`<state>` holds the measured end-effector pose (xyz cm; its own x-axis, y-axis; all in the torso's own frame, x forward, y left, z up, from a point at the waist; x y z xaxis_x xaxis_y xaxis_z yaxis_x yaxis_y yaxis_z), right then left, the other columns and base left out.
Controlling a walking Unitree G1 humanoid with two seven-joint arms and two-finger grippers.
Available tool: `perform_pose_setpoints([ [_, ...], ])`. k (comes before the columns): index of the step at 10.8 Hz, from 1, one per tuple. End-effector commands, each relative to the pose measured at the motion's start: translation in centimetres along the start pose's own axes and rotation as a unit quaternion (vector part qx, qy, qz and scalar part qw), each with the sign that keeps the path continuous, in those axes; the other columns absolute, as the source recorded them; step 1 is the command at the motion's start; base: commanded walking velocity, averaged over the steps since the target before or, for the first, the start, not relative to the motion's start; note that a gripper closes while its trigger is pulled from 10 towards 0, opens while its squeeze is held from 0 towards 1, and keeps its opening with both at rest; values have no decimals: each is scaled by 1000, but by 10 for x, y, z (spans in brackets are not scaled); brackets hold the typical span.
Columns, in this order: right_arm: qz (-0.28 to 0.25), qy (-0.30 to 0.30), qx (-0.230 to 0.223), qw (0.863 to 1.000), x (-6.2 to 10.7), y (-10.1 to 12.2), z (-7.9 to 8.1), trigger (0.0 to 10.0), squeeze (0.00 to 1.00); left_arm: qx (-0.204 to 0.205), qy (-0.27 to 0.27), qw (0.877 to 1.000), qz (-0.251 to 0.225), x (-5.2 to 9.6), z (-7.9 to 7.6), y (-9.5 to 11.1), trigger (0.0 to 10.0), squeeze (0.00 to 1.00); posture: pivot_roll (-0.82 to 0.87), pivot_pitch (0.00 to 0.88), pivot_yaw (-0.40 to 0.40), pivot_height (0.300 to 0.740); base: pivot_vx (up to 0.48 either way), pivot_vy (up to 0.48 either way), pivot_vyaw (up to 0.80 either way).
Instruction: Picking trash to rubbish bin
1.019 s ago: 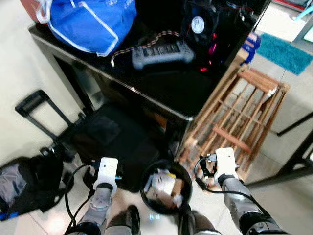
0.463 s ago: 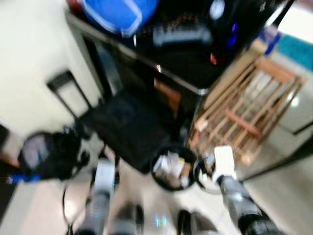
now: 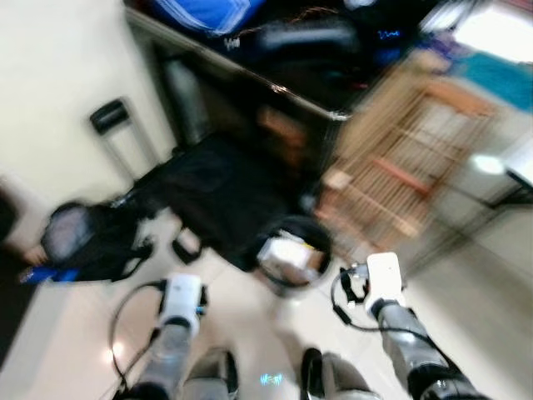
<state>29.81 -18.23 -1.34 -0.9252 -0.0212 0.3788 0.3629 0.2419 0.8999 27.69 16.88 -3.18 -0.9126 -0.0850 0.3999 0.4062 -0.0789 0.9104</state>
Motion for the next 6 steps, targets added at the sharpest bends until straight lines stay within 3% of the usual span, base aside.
perform_pose_setpoints([
  [1, 17, 7, -6, 1000, 4, -11, 6, 10000, 0, -4, 9, 1000, 16, 4, 8, -10, 10000, 0, -16, 221, 28, 740, -240, 0, 0],
  [3, 18, 7, -6, 1000, 5, -11, 6, 10000, 0, -4, 8, 1000, 15, 4, 7, -9, 10000, 0, -21, 215, 28, 740, -244, 0, 0],
  [6, 18, 8, -4, 1000, 5, -12, 6, 10000, 0, -6, 9, 1000, 16, 4, 7, -9, 10000, 0, -22, 210, 26, 740, 0, 0, 0],
])
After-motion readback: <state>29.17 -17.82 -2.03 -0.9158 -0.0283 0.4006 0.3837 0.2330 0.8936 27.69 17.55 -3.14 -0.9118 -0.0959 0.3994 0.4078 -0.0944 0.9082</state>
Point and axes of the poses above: a point about 5 cm out from each wrist's last joint towards the gripper, its own x axis pointing back from the gripper into the wrist, its own y axis along the axis of the wrist's last joint, z = x × y, the point moved 2 cm from there along -x, pointing out of the wrist towards the gripper, and after that the axes turned 7 degrees about x, right-handed, at the moved point
